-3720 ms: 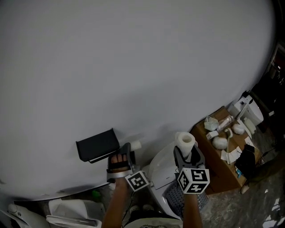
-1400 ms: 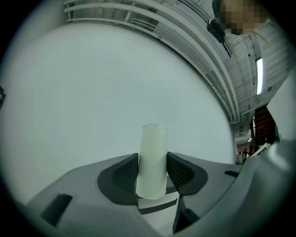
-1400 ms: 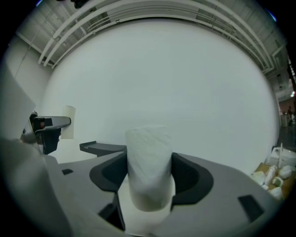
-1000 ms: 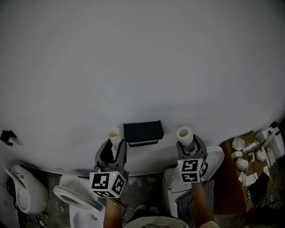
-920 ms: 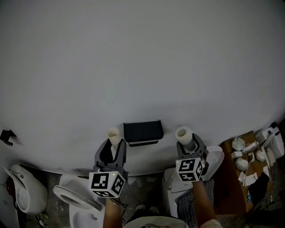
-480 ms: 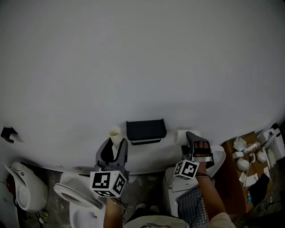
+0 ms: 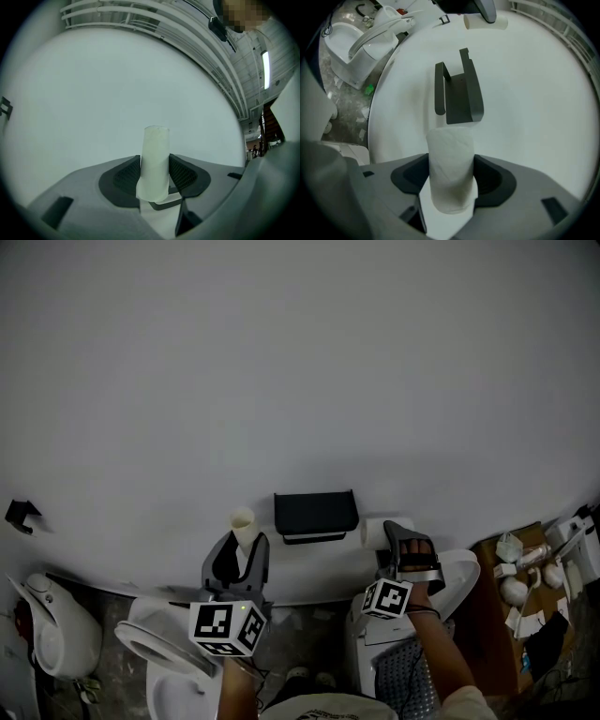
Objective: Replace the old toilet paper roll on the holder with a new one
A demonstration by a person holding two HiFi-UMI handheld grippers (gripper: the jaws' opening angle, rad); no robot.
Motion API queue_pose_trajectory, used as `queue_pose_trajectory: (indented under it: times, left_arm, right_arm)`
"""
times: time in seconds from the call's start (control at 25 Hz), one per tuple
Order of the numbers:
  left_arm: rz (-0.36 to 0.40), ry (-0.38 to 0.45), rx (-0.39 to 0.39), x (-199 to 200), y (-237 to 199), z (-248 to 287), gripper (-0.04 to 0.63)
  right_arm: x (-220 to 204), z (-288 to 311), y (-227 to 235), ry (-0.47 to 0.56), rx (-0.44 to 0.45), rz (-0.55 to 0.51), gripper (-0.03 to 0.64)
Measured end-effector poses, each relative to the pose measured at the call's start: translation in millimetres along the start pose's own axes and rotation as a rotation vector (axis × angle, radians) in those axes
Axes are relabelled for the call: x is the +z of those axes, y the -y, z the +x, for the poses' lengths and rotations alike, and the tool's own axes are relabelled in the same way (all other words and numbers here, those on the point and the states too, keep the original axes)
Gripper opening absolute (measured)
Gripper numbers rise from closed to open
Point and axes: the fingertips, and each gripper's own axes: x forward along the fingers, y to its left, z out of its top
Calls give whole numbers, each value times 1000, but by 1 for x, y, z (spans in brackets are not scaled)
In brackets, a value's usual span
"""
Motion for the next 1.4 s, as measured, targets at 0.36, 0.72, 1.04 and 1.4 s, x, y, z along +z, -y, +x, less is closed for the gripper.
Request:
queue_pose_trajectory:
  times: [0.36, 0.72, 1.04, 1.4]
  left_arm:
    - [12, -2, 76, 1, -26, -19, 190]
    - [21, -9, 162, 1, -54, -45, 190]
    - [30, -15, 232, 1, -77, -68, 190]
    - [40, -10, 301, 8, -101, -95, 190]
  right_arm:
    - [29, 14, -21, 42, 26, -19, 279]
    - [63, 21, -32, 97, 19, -12, 279]
    - [107, 15, -33, 173, -55, -56, 279]
    - [156, 9, -37, 250, -55, -74, 281]
